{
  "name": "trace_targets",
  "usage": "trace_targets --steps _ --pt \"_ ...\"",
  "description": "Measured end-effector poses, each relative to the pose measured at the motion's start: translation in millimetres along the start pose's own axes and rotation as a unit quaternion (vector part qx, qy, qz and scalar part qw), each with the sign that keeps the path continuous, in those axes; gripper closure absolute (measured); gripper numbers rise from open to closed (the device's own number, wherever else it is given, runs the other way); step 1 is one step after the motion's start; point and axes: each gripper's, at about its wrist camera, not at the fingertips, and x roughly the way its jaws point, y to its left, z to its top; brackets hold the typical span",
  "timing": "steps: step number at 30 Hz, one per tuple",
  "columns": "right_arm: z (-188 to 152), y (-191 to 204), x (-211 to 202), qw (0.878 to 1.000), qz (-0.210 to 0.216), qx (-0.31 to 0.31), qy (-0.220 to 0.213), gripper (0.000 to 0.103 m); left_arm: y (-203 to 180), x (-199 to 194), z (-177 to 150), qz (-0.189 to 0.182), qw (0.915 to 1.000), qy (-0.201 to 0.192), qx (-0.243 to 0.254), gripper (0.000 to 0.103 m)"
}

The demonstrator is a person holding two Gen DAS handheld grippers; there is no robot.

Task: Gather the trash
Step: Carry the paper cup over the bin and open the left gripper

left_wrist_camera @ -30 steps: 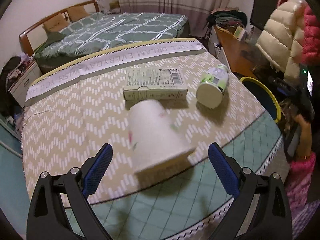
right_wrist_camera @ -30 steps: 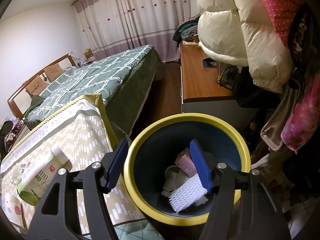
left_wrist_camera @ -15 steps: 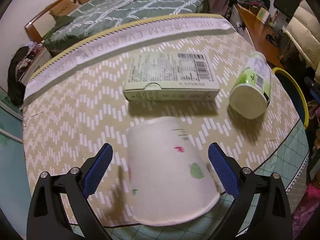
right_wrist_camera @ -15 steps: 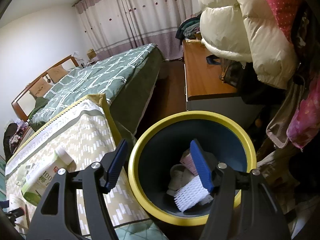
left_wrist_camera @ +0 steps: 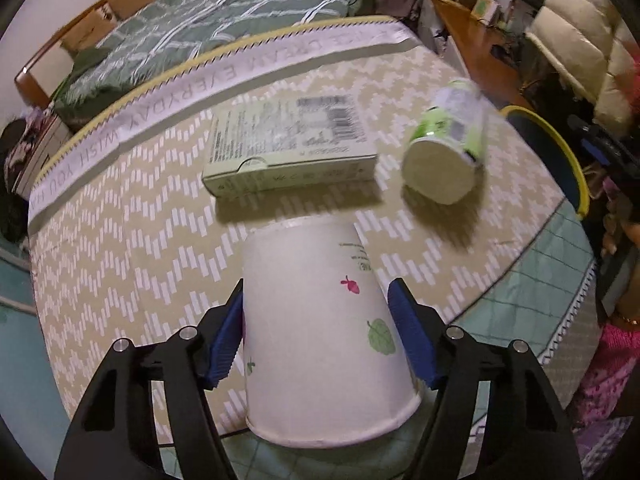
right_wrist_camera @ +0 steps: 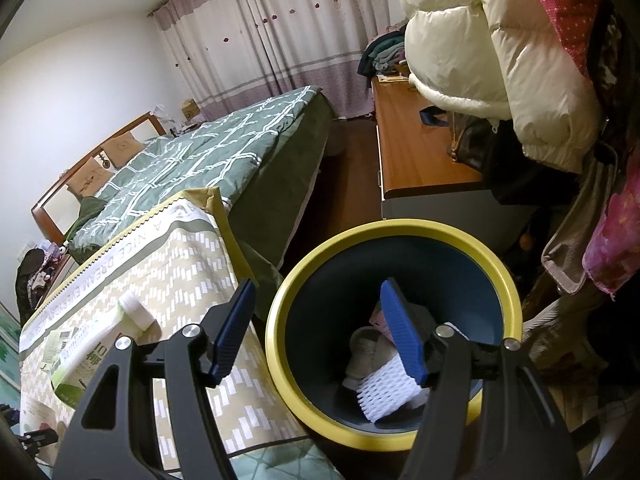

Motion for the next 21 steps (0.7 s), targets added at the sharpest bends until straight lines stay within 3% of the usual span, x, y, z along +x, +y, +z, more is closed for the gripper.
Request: trace_targets --steps 11,16,21 --pt "-1 -5 -25 1.0 0.004 -0.014 -0.018 0.041 -59 -57 12 -0.028 0.9947 -0.073 0.067 0.035" --pt "3 -29 -41 0.999 -0.021 -0.013 -0.034 0.041 -115 -72 39 -0.068 0.9856 -0.102 0.116 0.035" --pt "3 -62 -54 0.998 -0.041 -0.006 -0.041 0.041 -176 -60 72 -0.107 0.9766 -0.107 0.153 0.035"
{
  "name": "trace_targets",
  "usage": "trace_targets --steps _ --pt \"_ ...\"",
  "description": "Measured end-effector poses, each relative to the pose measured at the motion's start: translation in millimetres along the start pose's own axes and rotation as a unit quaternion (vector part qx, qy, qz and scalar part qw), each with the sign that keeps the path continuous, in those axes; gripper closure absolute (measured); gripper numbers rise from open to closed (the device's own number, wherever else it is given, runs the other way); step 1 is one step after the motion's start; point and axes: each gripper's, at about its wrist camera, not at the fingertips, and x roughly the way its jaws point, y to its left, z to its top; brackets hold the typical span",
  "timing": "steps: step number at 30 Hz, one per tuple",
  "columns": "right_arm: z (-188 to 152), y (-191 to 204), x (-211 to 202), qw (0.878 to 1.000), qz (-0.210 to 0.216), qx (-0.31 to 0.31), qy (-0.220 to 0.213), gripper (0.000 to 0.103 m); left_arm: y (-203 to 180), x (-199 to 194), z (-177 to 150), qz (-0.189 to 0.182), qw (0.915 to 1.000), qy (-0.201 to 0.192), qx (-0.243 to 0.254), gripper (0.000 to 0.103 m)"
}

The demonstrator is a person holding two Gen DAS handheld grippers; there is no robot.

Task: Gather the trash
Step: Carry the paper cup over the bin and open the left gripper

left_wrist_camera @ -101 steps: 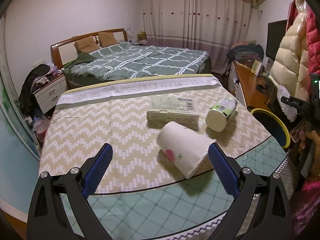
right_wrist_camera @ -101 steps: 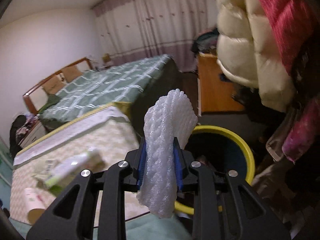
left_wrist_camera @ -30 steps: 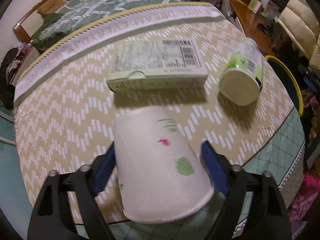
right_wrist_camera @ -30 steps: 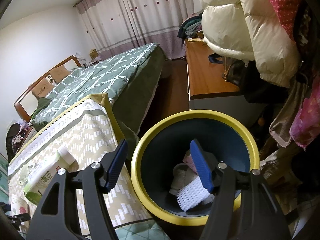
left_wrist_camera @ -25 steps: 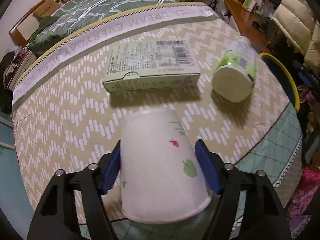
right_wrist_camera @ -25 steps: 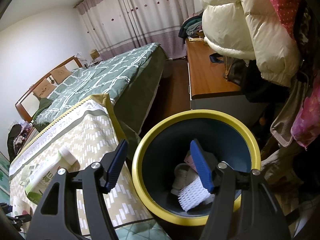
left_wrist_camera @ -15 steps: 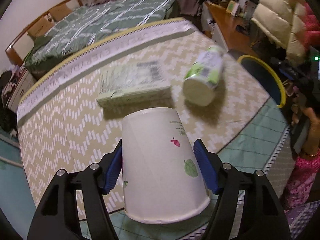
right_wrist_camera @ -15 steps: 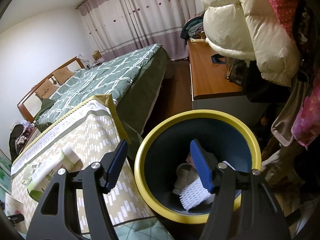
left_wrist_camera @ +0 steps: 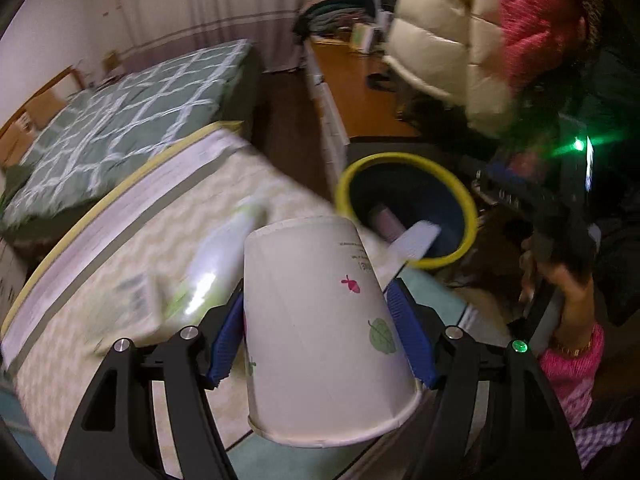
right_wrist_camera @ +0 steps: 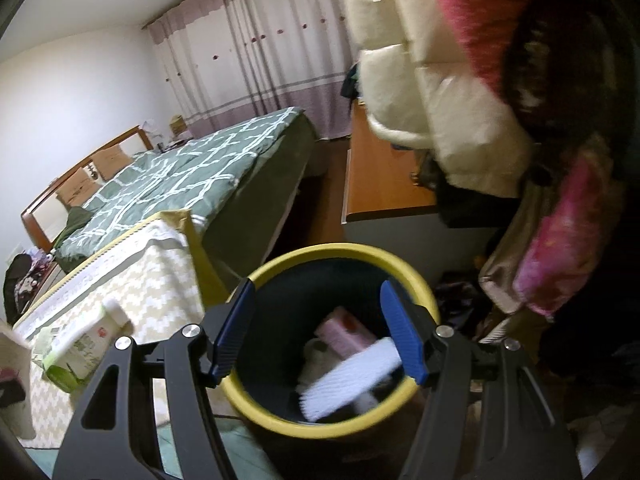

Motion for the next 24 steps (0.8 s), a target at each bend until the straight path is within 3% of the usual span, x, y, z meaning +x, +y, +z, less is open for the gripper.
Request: trace_targets --steps 9,18,19,20,22,24 --pt "-5 -38 -10 1.0 -0.018 -0.002 0.003 0.041 -65 89 65 -0.046 0.9985 0.018 0.023 0.035" --pt "-4 -63 -5 0.999 -0.035 0.012 0.005 0.041 -100 174 106 -0.051 0.9974 0.047 0.02 0.033" --pt "-4 -65 -4 0.999 -0.037 0.013 0.006 0.041 -101 178 108 -0.048 0.9975 0.048 0.019 0.031" --pt "-4 -65 -4 0.999 -0.038 0.014 0.007 0.041 -101 182 107 -0.046 0.9975 0.05 0.019 0.019" --pt "-4 -66 -4 0.999 -0.038 0.014 0.007 0.041 -101 184 108 -0.039 0.9982 0.042 0.013 0.008" --pt "-4 -66 -4 0.999 -0.038 0.011 0.006 0.041 -97 175 107 -0.035 0.999 0.029 0.005 0.008"
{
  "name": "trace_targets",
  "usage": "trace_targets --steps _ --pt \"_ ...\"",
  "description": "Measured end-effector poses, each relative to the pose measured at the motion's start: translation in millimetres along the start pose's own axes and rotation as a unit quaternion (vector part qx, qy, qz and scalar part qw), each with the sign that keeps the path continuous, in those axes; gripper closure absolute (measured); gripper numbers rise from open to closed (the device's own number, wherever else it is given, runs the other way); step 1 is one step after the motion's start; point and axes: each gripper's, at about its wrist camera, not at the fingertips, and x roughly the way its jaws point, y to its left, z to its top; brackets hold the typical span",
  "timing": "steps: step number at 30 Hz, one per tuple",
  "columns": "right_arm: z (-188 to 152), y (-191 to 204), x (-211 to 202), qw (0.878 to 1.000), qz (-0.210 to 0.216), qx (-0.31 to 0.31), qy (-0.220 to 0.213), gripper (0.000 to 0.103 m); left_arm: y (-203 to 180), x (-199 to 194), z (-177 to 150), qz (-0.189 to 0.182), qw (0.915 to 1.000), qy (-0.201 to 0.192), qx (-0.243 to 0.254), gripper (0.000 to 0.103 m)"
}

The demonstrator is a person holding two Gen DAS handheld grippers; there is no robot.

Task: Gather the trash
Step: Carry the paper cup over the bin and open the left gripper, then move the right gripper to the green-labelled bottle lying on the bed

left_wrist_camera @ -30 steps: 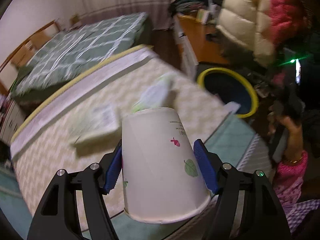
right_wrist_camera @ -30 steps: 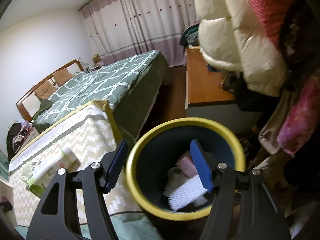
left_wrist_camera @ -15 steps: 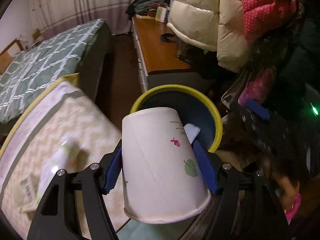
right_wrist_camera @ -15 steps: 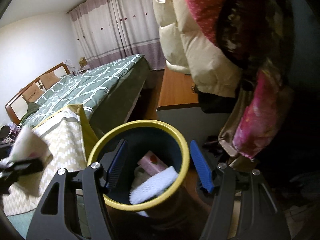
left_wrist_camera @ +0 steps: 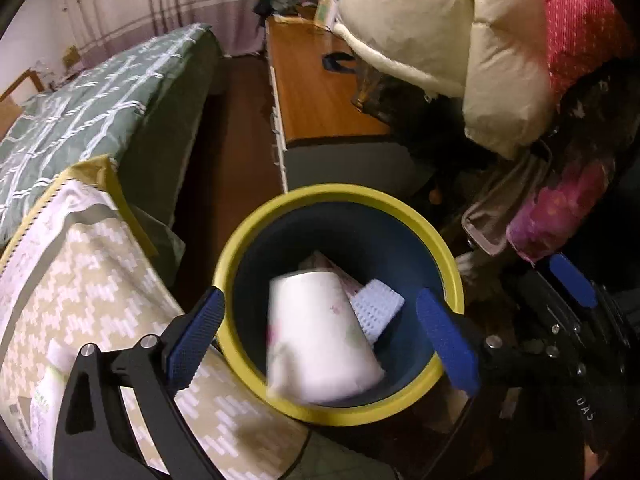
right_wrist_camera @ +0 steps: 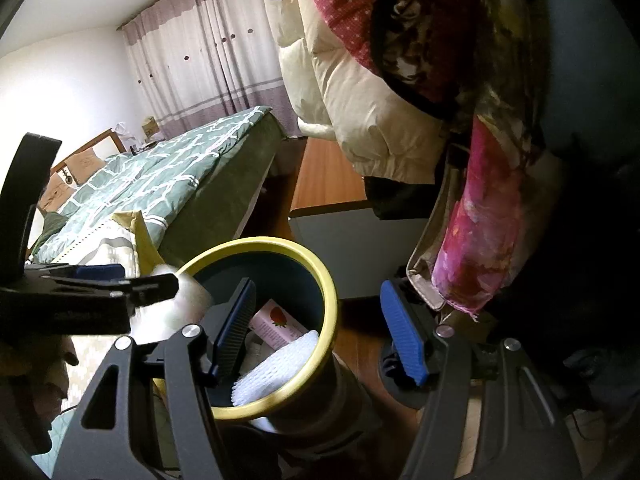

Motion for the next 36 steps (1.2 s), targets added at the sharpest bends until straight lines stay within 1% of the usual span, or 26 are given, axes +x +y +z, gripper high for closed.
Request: trace_targets --steps 2,5,6,9,11,14,15,17,18,20,21,23,25,28,29,30,32,34,36 --pt "0 3 -2 1.0 0.001 -0.003 -0.001 0.041 8 -16 -5 -0.004 0.9998 -0.015 -0.011 0.008" --pt "-1 15 -6 1.0 0.006 -0.011 -0.004 0.041 23 -55 -19 -0.001 0.9977 -0.062 -0.029 0.007" --pt "-1 20 -6 1.0 0.009 -0.014 -0.004 0.041 30 -76 -29 0.009 0.9956 -0.087 -0.033 0.006" --pt "-4 37 -9 0.999 0.027 -0.025 -0.001 0.041 54 -120 -59 0.041 0.9884 -0.137 -0.05 0.005" --pt "-5 53 -14 0.999 0.034 -0.038 -0.001 0.041 71 -143 -78 0.058 0.9841 -0.155 -0.066 0.005" --pt "-9 80 -19 0.997 0.051 -0.058 -0.001 0.04 106 -179 -117 0.09 0.9741 -0.181 -0.102 0.005" --pt "-11 92 -21 0.996 0.058 -0.066 0.0 0.039 121 -193 -135 0.109 0.9686 -0.19 -0.118 0.005" --pt "-15 113 -24 0.994 0.069 -0.081 0.003 0.039 140 -210 -159 0.135 0.9612 -0.199 -0.135 0.005" --pt "-17 125 -24 0.993 0.076 -0.09 0.005 0.038 154 -221 -176 0.159 0.9546 -0.205 -0.147 0.005" --pt "-22 152 -26 0.99 0.092 -0.109 0.01 0.038 175 -235 -197 0.186 0.945 -0.214 -0.163 0.005" --pt "-24 163 -28 0.988 0.099 -0.115 0.012 0.038 191 -243 -212 0.206 0.937 -0.218 -0.179 0.005" --pt "-32 190 -30 0.984 0.118 -0.131 0.02 0.038 213 -252 -230 0.223 0.9282 -0.22 -0.201 0.005" --pt "-39 215 -32 0.981 0.133 -0.143 0.025 0.038 236 -260 -250 0.242 0.9155 -0.229 -0.226 0.005" --pt "-52 254 -36 0.973 0.163 -0.161 0.035 0.038 264 -265 -274 0.264 0.8987 -0.24 -0.255 0.005" --pt "-56 266 -37 0.97 0.171 -0.167 0.038 0.038 270 -265 -279 0.267 0.895 -0.242 -0.263 0.005" --pt "-60 277 -38 0.967 0.179 -0.175 0.041 0.038 277 -266 -285 0.263 0.8933 -0.244 -0.271 0.005" --pt "-68 304 -44 0.96 0.198 -0.191 0.045 0.038 286 -265 -293 0.247 0.8938 -0.245 -0.283 0.005" --pt "-78 327 -48 0.955 0.207 -0.209 0.046 0.038 289 -264 -300 0.241 0.8939 -0.244 -0.289 0.005" --pt "-83 339 -47 0.95 0.213 -0.22 0.052 0.038 291 -264 -304 0.234 0.8954 -0.244 -0.29 0.005"
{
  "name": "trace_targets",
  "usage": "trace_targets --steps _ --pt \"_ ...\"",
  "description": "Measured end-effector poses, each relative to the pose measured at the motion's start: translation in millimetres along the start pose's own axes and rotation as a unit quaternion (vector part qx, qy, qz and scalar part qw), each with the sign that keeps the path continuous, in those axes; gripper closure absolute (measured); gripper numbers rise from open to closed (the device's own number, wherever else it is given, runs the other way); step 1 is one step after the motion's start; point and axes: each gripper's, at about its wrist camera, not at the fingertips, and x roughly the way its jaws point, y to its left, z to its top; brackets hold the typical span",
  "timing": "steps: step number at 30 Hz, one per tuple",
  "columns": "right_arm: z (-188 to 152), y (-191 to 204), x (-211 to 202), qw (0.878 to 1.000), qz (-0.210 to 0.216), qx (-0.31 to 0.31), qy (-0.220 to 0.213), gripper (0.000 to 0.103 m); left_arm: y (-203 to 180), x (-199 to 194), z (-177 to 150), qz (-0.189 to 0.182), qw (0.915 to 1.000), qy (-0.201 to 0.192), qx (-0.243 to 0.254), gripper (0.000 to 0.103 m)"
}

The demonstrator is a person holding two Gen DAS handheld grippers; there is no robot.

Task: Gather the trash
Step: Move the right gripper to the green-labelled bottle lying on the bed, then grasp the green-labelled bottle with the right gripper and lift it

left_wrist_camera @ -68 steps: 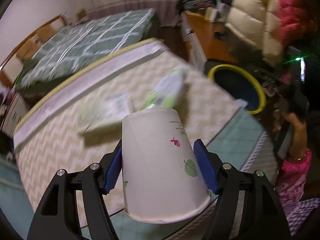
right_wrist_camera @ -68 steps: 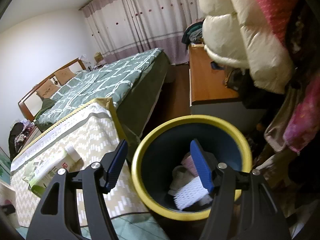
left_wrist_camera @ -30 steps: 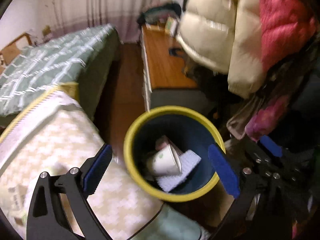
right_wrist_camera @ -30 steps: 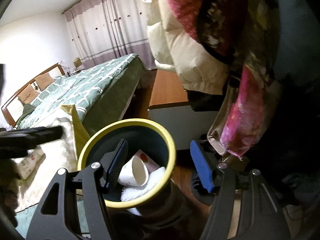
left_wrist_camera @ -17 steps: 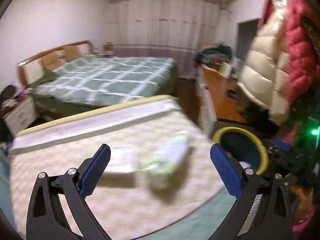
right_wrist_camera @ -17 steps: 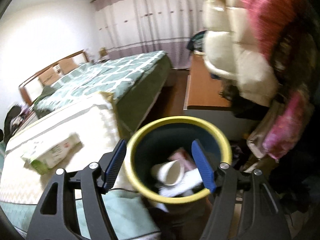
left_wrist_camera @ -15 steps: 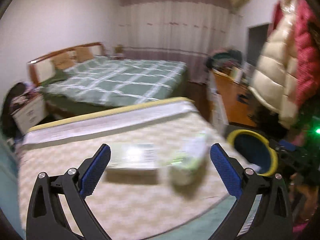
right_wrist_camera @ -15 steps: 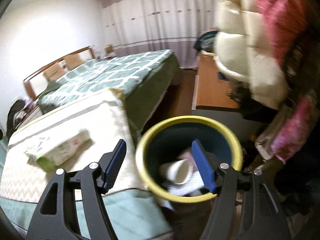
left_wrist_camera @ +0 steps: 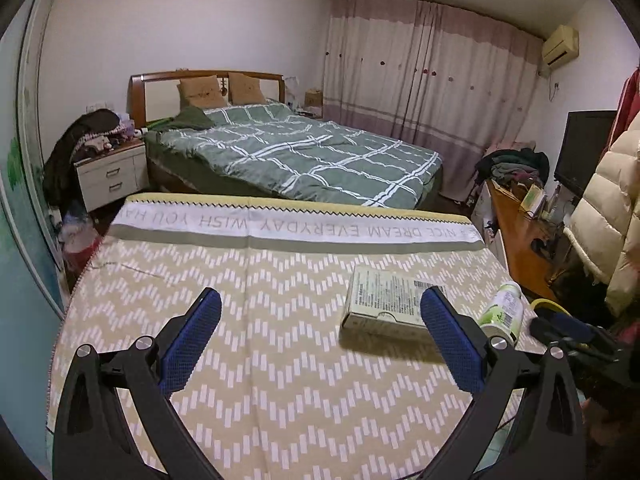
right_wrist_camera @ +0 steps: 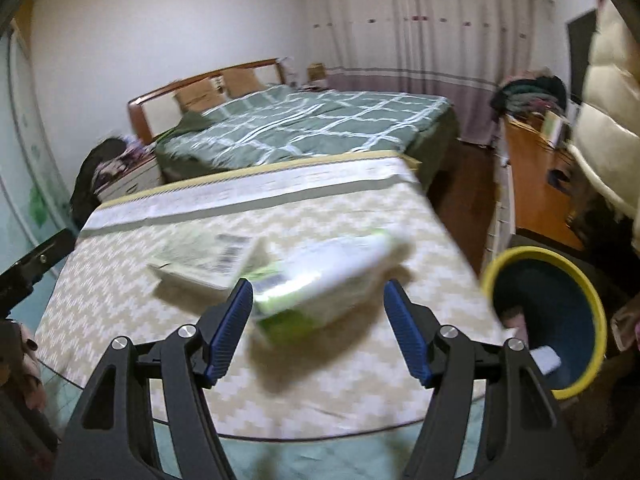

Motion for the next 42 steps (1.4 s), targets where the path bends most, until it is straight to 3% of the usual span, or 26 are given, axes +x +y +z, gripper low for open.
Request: trace_targets --steps 4,12,22,25,27,30,35,37,38,40,42 --pt "-8 10 15 1.0 -0.015 -0.015 0.021 0.038 4 1 -3 -0.005 1.0 -0.003 -0.005 0.005" --pt "-17 -8 29 0.998 -0.039 -0.007 0.041 0.038 -10 -3 -4 -0.008 1.0 0.0 -0.004 0.005" --pt "-33 -67 0 0.996 -0.065 0.043 0.037 0.038 -16 3 -7 -0.008 0.9999 0.012 0.001 0.005" --pt "-34 -75 -11 0.996 -0.053 0.062 0.024 0.038 -18 4 -8 -0.01 0.9998 0.015 0.002 0.005" --pt "-31 -71 -16 0.997 -0.036 0.066 0.014 0.031 -20 5 -8 -0.01 0.9998 0.015 0.004 0.005" --pt "-24 -57 -9 0.998 -0.039 0.053 0.012 0.031 -21 6 -9 -0.012 0.9998 0.017 0.004 0.005" --pt "-21 -39 28 0.996 -0.051 0.041 0.053 0.031 -23 7 -10 -0.015 0.9997 0.02 0.004 0.005" --pt "-21 -39 38 0.995 -0.051 0.046 0.069 0.033 -23 7 -10 -0.016 0.9997 0.02 0.005 0.005" --pt "-20 -41 39 0.995 -0.05 0.051 0.067 0.038 -24 7 -10 -0.016 0.9996 0.02 0.006 0.005" --pt "-19 -45 36 0.995 -0.062 0.053 0.056 0.039 -23 7 -10 -0.017 0.9996 0.02 0.005 0.005" --pt "-18 -50 35 0.995 -0.063 0.052 0.055 0.049 -24 8 -10 -0.017 0.9996 0.021 0.006 0.005"
